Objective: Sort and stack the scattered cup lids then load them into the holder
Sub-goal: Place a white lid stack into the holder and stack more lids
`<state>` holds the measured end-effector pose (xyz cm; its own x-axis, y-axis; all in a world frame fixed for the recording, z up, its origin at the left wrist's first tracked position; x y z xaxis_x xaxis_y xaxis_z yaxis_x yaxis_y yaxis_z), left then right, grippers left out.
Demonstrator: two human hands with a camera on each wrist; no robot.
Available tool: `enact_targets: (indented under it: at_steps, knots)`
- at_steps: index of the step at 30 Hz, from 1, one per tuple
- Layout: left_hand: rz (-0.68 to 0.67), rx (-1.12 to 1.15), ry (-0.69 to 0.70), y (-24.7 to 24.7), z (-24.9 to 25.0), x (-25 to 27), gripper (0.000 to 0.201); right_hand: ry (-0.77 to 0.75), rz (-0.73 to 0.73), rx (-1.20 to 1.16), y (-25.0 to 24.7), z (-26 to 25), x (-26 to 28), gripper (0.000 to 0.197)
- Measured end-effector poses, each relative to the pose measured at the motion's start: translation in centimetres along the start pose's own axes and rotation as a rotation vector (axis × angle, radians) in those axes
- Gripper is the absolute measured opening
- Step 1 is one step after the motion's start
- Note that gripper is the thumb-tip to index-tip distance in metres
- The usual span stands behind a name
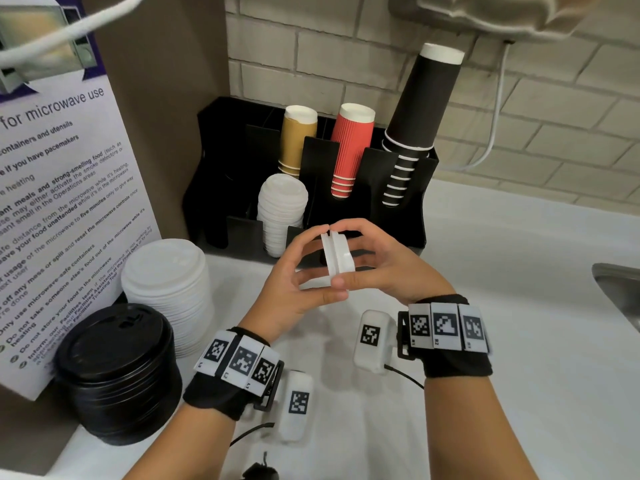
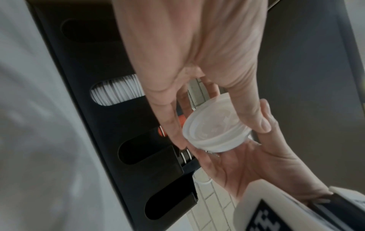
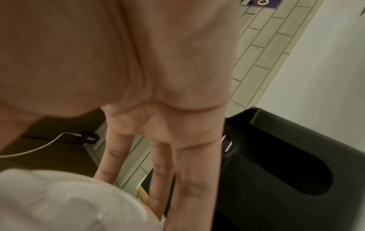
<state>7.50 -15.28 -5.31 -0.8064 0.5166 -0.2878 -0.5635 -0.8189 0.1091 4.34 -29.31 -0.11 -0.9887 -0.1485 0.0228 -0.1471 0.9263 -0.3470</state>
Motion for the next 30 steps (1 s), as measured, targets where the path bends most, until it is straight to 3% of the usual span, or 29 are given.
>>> enact_targets:
  at_steps: [9, 18, 20, 23, 25, 30]
  knots:
    - [0.028, -0.021, -0.004, -0.4, 0.0, 0.0, 0.082, -0.025, 0.007, -0.012, 0.5, -0.3, -0.4, 0.070]
    - [0.206, 0.078, -0.007, -1.7, 0.3, -0.2, 0.086, -0.083, 0.138, 0.021, 0.2, -2.1, -3.7, 0.060]
    - [0.289, 0.075, -0.038, -2.2, 0.0, -0.2, 0.076, -0.151, 0.249, 0.075, -0.7, -3.4, -5.8, 0.056]
    - [0.402, 0.073, -0.100, -3.0, -0.8, -0.3, 0.043, -0.217, 0.338, 0.264, -1.8, -5.0, -9.7, 0.054]
    - [0.421, 0.049, -0.126, -3.2, -1.3, -0.4, 0.028, -0.177, 0.289, 0.384, -1.7, -5.3, -12.4, 0.054]
    - [0.422, 0.008, -0.166, -3.7, -1.6, -0.4, 0.024, -0.121, 0.075, 0.645, -0.3, -4.7, -16.2, 0.054]
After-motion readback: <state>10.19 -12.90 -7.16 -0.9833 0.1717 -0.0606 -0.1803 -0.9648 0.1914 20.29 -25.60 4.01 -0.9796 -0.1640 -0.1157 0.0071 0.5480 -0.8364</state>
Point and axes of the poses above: each hand's wrist, its own x-axis away from the middle knuckle, its own y-axis out of the palm, z = x × y, the point moved 5 cm from there along -x, towards the middle knuckle, and after that the axes turned 1 degree about -y, right-handed, at the moved point
